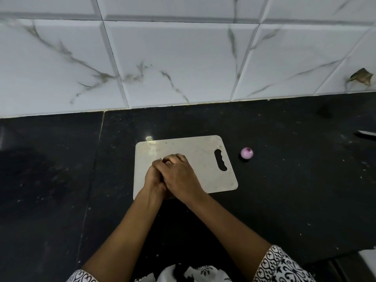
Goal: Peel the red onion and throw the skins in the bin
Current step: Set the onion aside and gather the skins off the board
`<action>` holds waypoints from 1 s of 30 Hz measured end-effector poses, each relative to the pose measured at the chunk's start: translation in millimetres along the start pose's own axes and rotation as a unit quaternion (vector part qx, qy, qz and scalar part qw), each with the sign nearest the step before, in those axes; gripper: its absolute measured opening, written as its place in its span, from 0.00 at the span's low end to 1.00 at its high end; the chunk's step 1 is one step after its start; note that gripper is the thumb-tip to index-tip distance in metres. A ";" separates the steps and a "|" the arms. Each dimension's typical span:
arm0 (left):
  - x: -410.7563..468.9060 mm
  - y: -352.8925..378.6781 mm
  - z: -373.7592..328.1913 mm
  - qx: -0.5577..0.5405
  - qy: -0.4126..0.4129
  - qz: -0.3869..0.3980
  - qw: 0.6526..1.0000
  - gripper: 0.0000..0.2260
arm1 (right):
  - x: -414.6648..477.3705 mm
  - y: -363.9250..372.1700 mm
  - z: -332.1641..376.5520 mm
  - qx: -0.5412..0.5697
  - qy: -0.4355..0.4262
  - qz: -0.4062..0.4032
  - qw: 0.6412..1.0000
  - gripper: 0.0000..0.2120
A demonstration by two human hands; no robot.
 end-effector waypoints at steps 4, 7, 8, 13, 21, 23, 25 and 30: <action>23.2 -26.6 -13.0 -0.170 -0.040 -0.139 0.975 0.08 | -20.4 -14.1 -23.3 0.174 0.102 -0.038 0.979 0.16; 27.9 -29.5 -33.4 -0.178 -0.013 -0.145 0.973 0.10 | -27.4 -12.0 -73.1 0.141 0.242 -0.089 0.956 0.10; 28.8 -31.7 -36.8 -0.173 -0.001 -0.135 0.976 0.09 | -26.7 -3.8 -84.6 0.130 0.276 -0.051 0.951 0.09; 32.1 -41.0 -43.5 -0.208 -0.002 -0.128 0.970 0.07 | -1.6 30.6 -98.2 0.116 0.255 0.042 0.959 0.16; 28.1 -35.3 -39.2 -0.193 -0.025 -0.116 0.974 0.12 | 27.9 39.3 -102.9 0.103 0.121 0.115 0.980 0.06; 27.9 -33.8 -38.0 -0.200 -0.024 -0.117 0.973 0.12 | 23.2 40.7 -102.2 0.089 0.118 0.104 0.984 0.05; 27.0 -32.8 -36.2 -0.198 -0.028 -0.121 0.972 0.12 | 15.1 43.2 -101.3 0.059 0.106 0.102 0.987 0.05; 27.1 -27.1 -19.2 -0.159 -0.038 -0.148 0.975 0.16 | 2.0 12.1 -110.6 0.208 0.344 -0.061 0.914 0.03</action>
Point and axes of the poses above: each hand's wrist, its own x-axis towards the middle knuckle, its own y-axis out of the palm, z = x × y, the point moved 4 cm from there along x, towards the middle knuckle, and after that the axes turned 10 degrees about -z, right-handed, at the moved point
